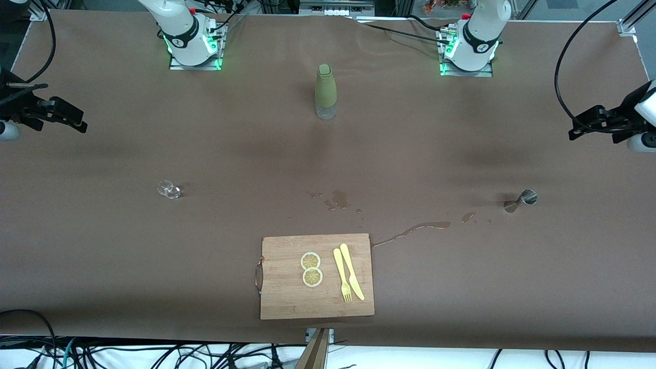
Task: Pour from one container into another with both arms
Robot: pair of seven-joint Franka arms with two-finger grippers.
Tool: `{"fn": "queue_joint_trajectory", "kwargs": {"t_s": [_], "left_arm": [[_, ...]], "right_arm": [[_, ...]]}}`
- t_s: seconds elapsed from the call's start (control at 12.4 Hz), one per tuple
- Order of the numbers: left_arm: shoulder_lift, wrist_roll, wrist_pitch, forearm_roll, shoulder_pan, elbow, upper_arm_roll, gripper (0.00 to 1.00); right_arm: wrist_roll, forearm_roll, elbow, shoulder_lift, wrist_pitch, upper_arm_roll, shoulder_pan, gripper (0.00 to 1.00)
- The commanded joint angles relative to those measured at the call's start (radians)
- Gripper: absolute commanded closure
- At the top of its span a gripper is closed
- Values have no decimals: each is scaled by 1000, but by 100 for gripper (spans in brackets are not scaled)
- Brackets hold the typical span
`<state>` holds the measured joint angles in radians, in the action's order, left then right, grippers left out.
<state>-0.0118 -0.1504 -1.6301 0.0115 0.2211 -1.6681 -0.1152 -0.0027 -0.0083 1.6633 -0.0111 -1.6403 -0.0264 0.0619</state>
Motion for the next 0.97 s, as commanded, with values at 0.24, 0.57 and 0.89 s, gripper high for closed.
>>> {"fn": "queue_joint_trajectory", "kwargs": {"t_s": [0.24, 0.57, 0.89], "left_arm": [[-100, -443, -106, 138, 163, 21, -3, 0], [-324, -867, -160, 297, 309, 106, -3, 0], [-493, -1218, -160, 454, 376, 162, -1, 0]], "right_arm": [[-2, 4, -2, -4, 8, -1, 3, 0], [-3, 4, -2, -4, 8, -1, 3, 0], [-13, 4, -2, -3, 14, -1, 3, 0]]}}
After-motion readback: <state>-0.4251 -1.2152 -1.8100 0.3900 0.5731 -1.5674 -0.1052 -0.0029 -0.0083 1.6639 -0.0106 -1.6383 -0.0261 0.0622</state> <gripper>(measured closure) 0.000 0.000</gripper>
